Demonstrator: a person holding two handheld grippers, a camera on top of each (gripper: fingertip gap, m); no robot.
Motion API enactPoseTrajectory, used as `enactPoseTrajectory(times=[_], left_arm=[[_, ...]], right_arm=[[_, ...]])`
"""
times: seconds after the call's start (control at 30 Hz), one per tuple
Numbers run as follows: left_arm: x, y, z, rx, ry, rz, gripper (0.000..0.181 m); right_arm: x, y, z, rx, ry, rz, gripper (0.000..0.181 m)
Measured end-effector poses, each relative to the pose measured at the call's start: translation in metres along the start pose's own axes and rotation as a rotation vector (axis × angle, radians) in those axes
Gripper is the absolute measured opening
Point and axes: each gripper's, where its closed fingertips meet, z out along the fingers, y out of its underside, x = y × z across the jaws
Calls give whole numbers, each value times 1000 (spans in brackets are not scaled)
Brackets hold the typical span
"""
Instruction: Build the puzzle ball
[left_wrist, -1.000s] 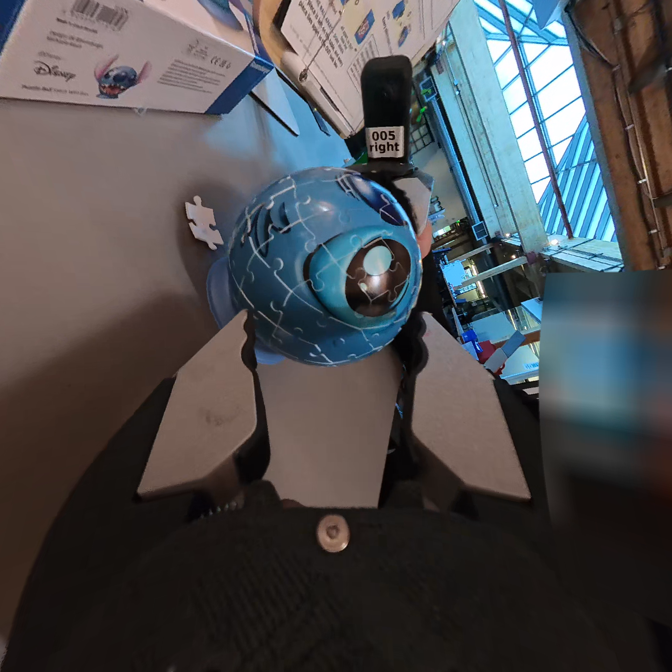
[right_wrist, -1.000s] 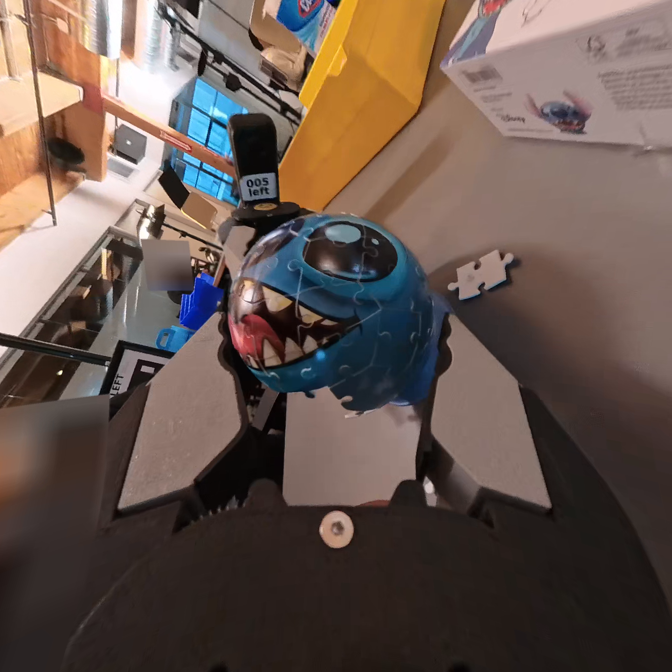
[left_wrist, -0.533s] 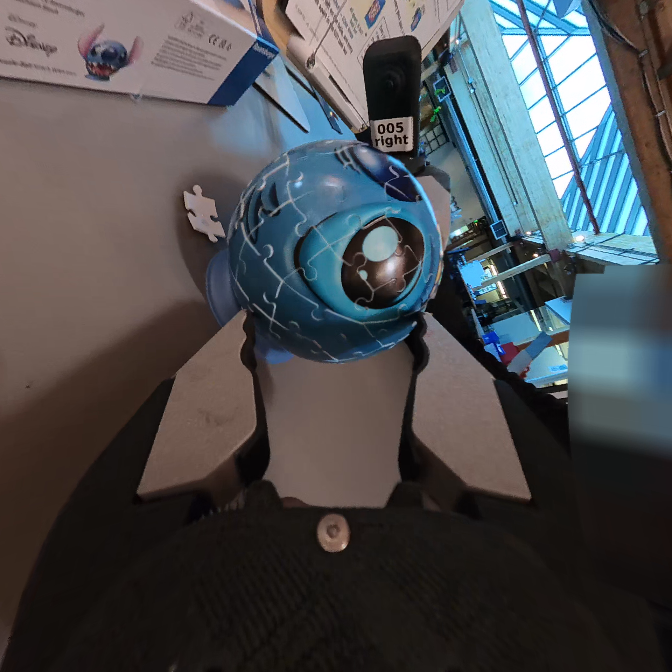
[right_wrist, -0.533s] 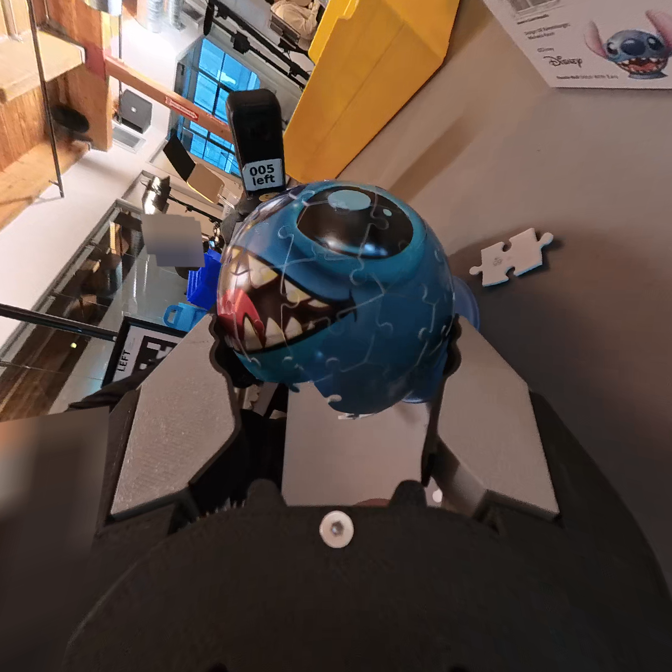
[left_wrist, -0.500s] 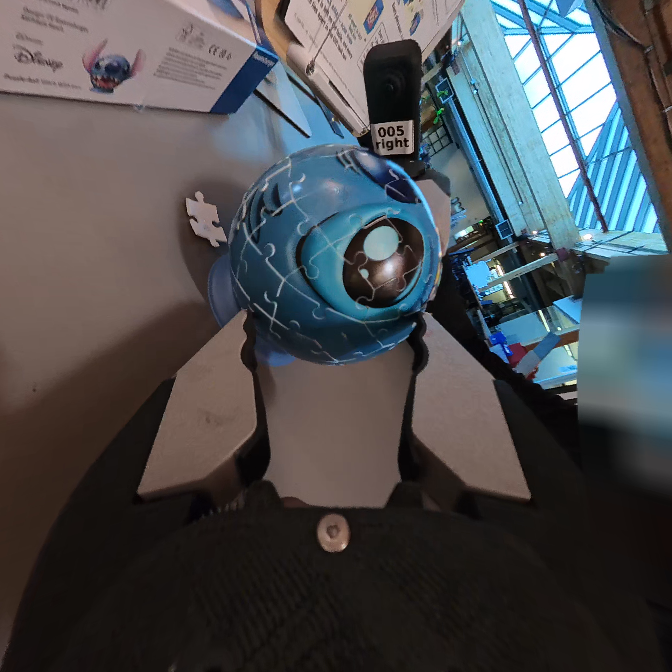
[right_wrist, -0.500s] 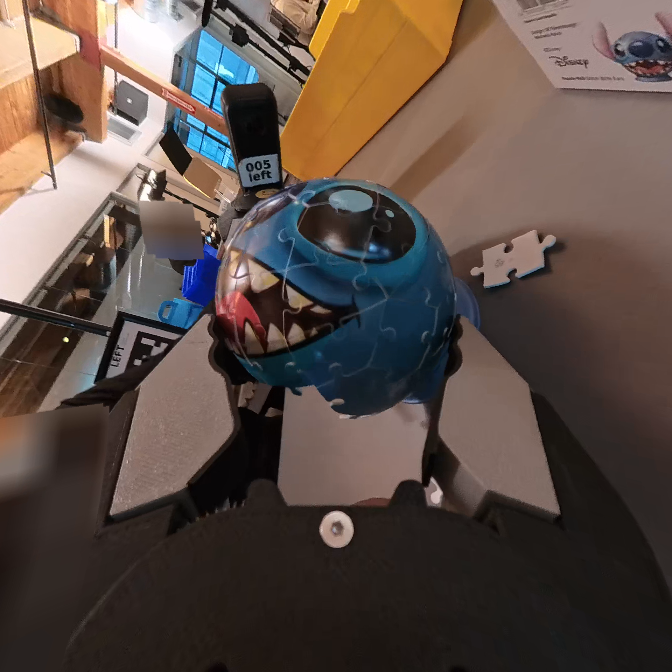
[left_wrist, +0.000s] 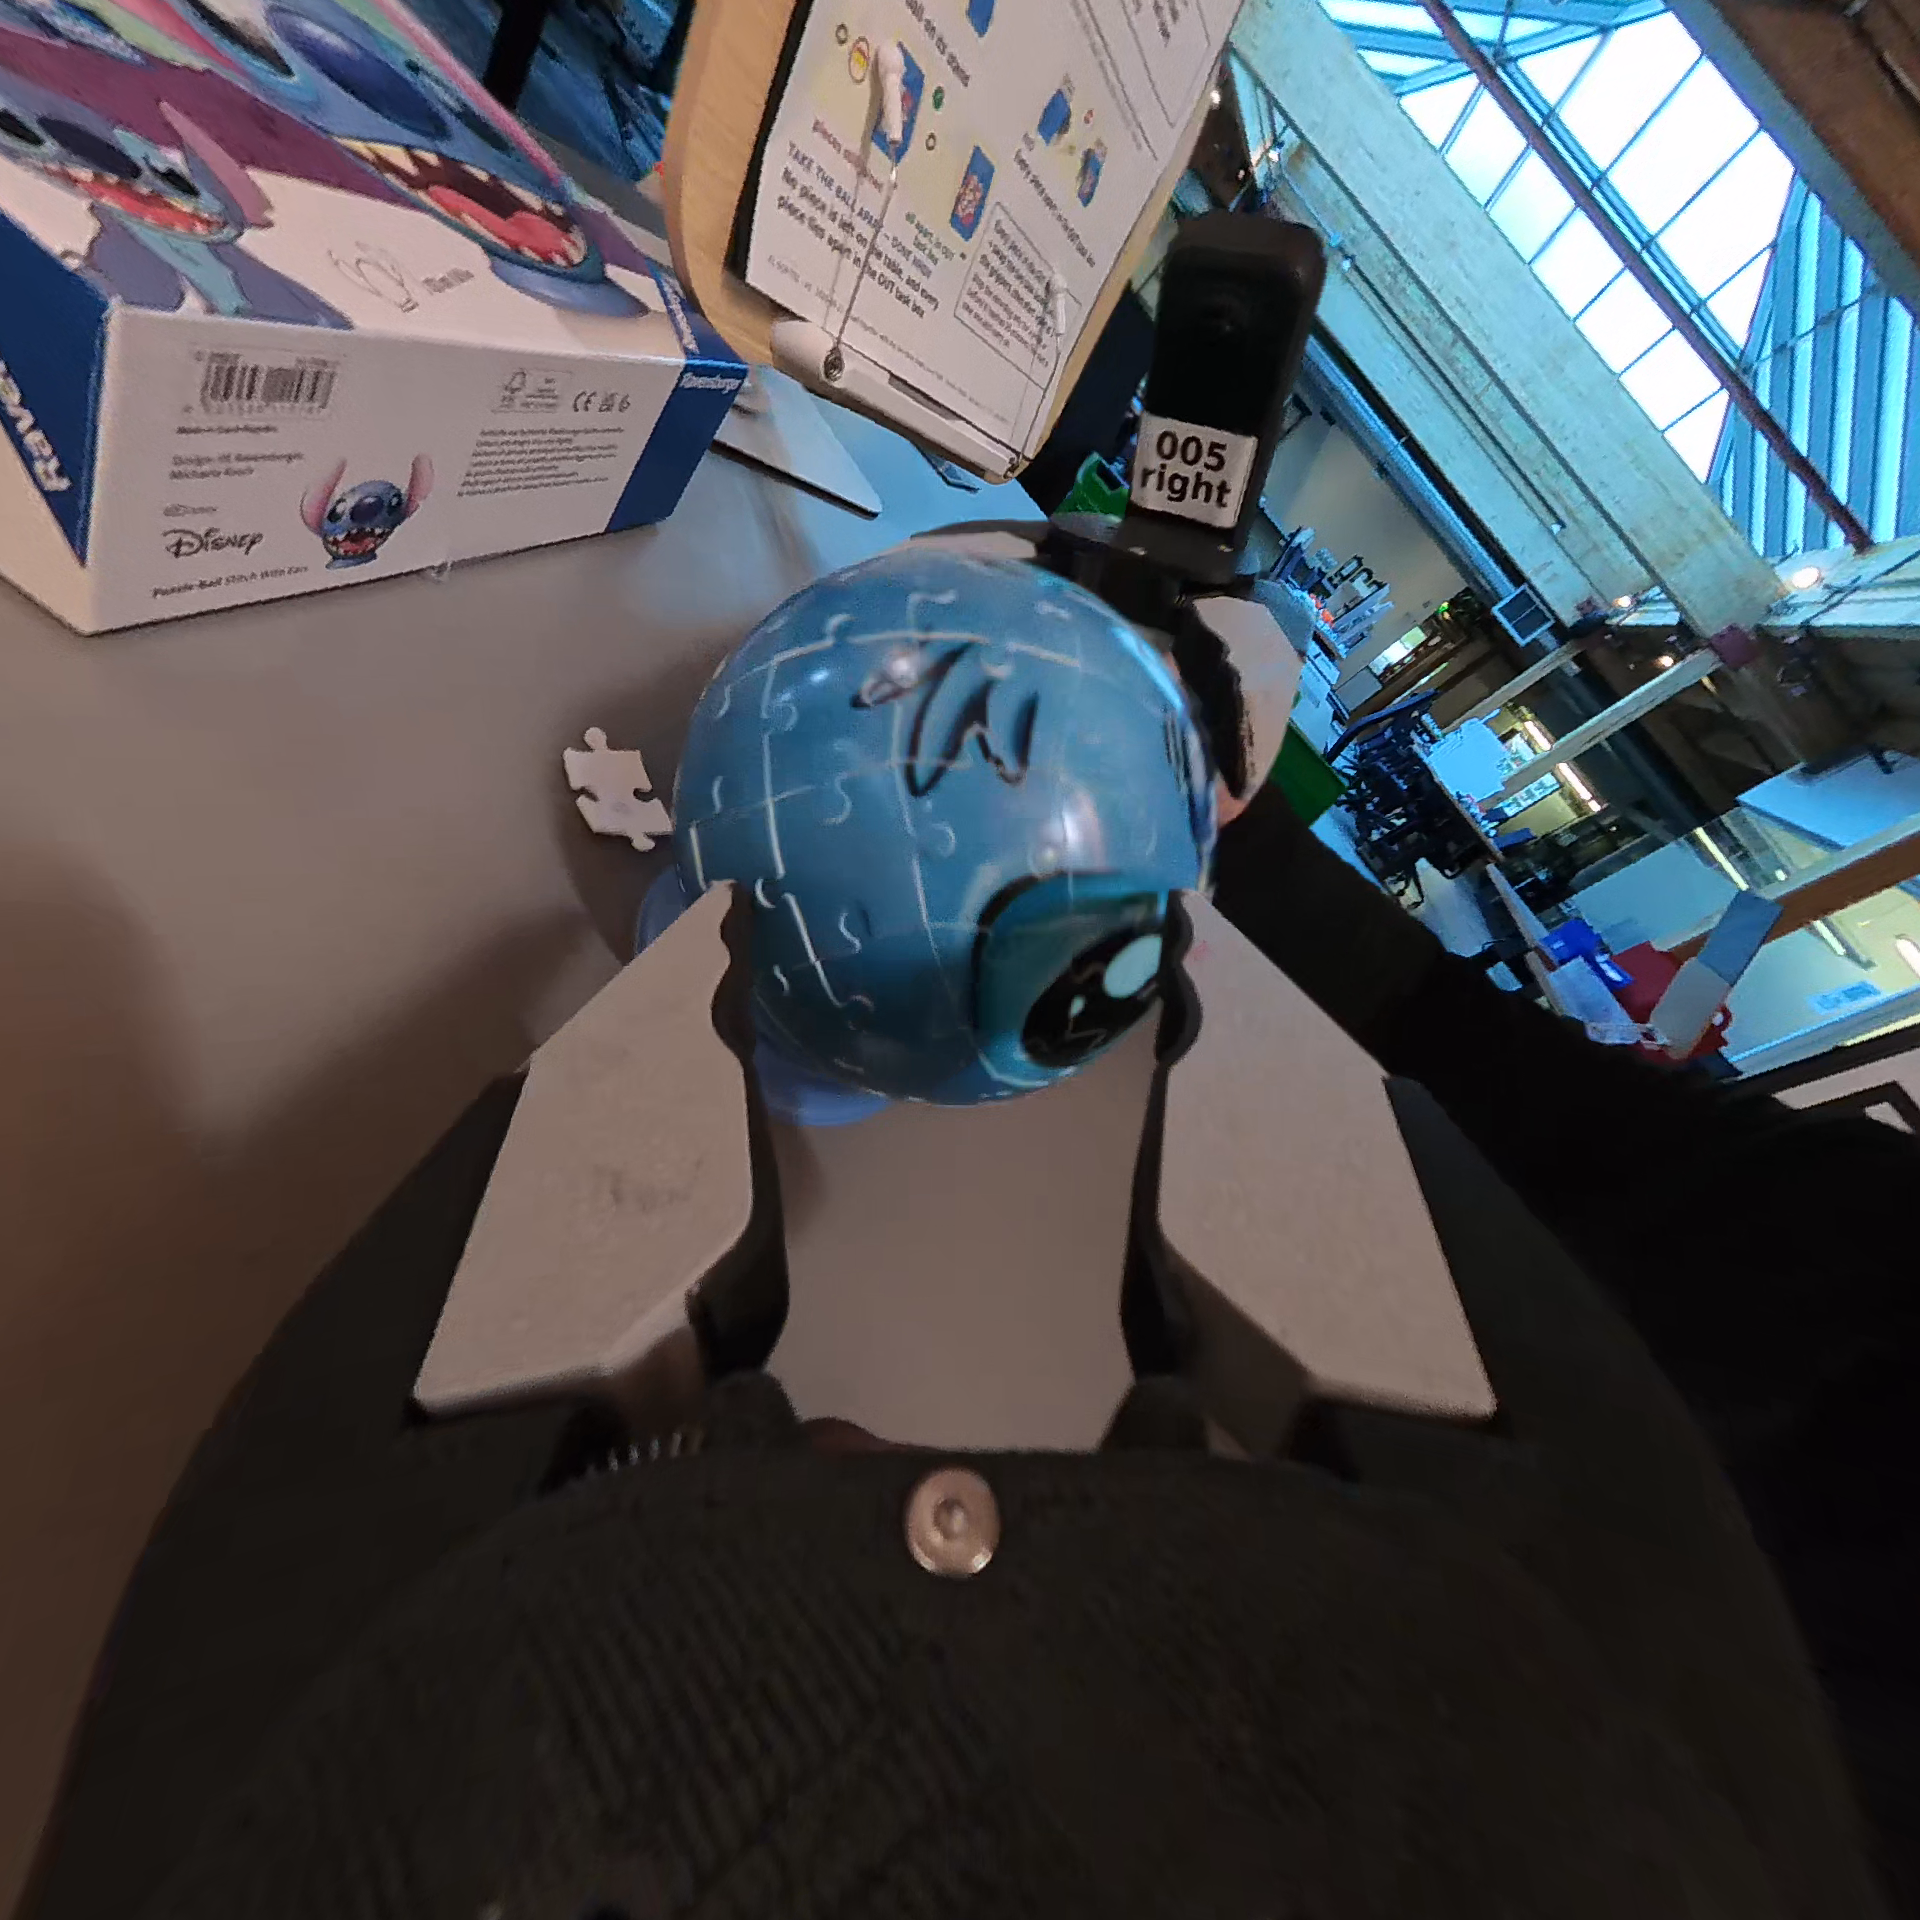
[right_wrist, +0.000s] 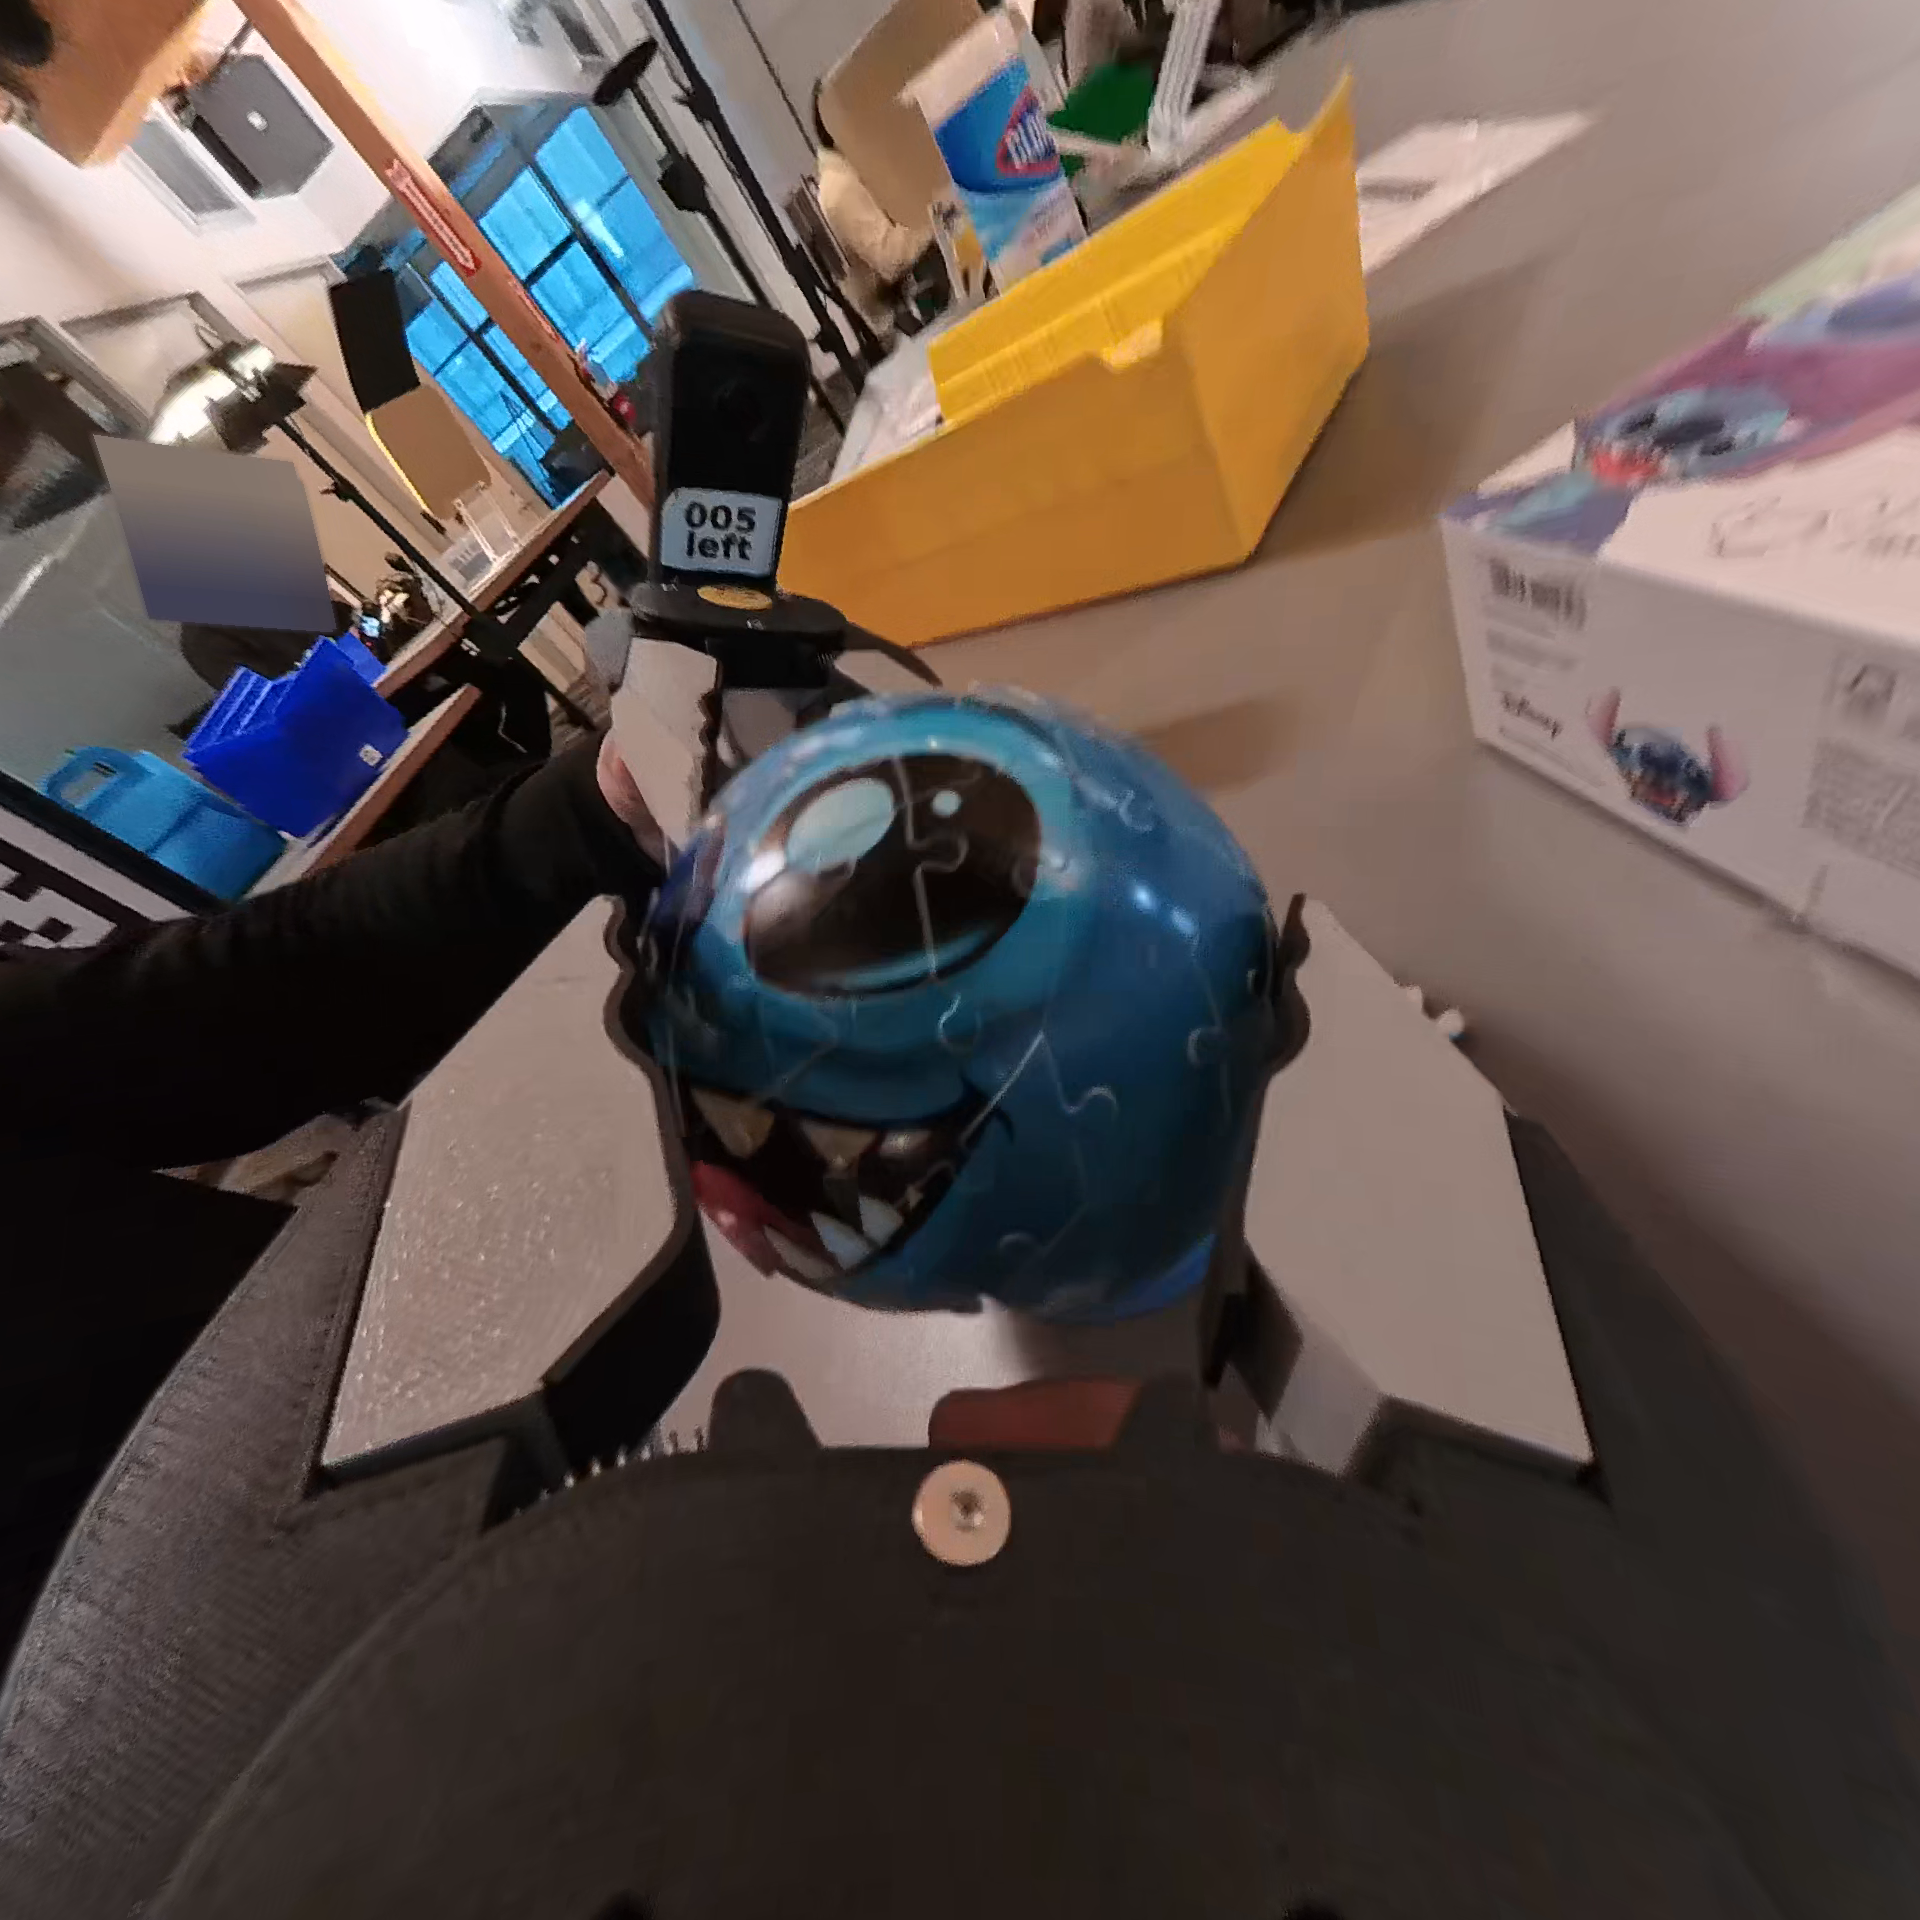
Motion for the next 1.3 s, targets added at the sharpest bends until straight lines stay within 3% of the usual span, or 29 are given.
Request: enactPoseTrajectory(times=[0.03, 0.1, 0.23, 0.7, 0.97, 1.3], left_arm=[[3, -1, 1, 1, 7, 23, 75], [11, -2, 2, 7, 23, 68, 72], [13, 4, 4, -34, -1, 130, 71], [-20, 34, 10, -182, -193, 362, 77], [-14, 35, 24, -222, -104, 410, 87], [3, 44, 38, -269, -90, 605, 88]], right_arm=[[-2, -4, -2, 23, 1, -41, 114], [-4, -6, -5, 38, 11, -103, 106], [3, -1, -6, 20, 14, -84, 111], [17, 2, -33, -3, -5, -133, 115], [3, 29, -60, -106, -106, -245, 119], [-1, 35, -89, -101, -43, -271, 123]])
